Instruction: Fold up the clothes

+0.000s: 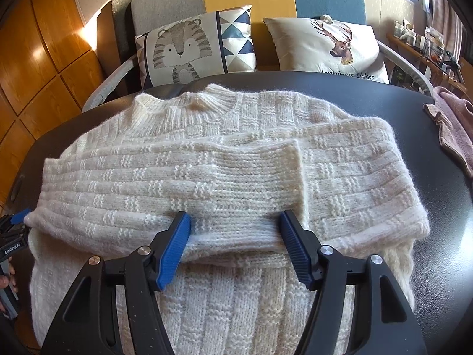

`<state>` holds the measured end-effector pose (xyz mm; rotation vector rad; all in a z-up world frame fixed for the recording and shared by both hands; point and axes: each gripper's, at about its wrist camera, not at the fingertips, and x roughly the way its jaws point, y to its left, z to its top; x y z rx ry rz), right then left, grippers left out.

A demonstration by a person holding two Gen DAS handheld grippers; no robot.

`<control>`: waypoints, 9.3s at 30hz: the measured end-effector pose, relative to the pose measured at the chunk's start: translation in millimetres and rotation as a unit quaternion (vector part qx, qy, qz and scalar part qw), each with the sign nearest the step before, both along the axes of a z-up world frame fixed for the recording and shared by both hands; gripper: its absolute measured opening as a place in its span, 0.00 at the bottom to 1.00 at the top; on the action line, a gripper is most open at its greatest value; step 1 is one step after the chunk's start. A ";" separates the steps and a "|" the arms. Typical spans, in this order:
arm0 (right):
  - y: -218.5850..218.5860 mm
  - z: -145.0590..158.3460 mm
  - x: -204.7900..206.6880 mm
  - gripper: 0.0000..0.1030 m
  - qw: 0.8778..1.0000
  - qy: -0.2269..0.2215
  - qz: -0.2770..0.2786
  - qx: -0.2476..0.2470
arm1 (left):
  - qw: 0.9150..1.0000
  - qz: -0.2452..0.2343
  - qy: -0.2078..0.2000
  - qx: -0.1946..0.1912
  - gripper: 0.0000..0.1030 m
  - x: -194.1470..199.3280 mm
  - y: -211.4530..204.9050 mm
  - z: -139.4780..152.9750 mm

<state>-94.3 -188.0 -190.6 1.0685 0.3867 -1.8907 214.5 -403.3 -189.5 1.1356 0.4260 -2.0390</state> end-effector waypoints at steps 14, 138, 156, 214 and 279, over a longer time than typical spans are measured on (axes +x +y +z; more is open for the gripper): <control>-3.4 -2.0 6.1 0.70 1.000 0.007 -0.019 0.003 | 0.999 -0.008 -0.025 -0.024 0.68 -23.9 -19.6 4.0; -84.0 43.3 -45.9 0.84 0.999 0.038 -0.002 -0.027 | 0.992 -0.076 0.084 0.050 0.75 -211.6 -36.9 47.9; -23.7 -14.3 -9.3 0.87 1.000 0.001 -0.010 0.002 | 0.993 -0.064 0.077 0.069 0.81 -149.6 -2.5 13.9; 121.5 -23.7 86.7 0.97 0.998 0.040 -0.001 0.055 | 0.993 -0.078 0.043 0.077 0.82 -46.6 123.1 19.7; 187.2 -13.4 -11.9 0.99 0.999 0.038 -0.009 -0.025 | 0.887 -0.461 -0.015 0.019 0.80 -411.3 256.9 112.3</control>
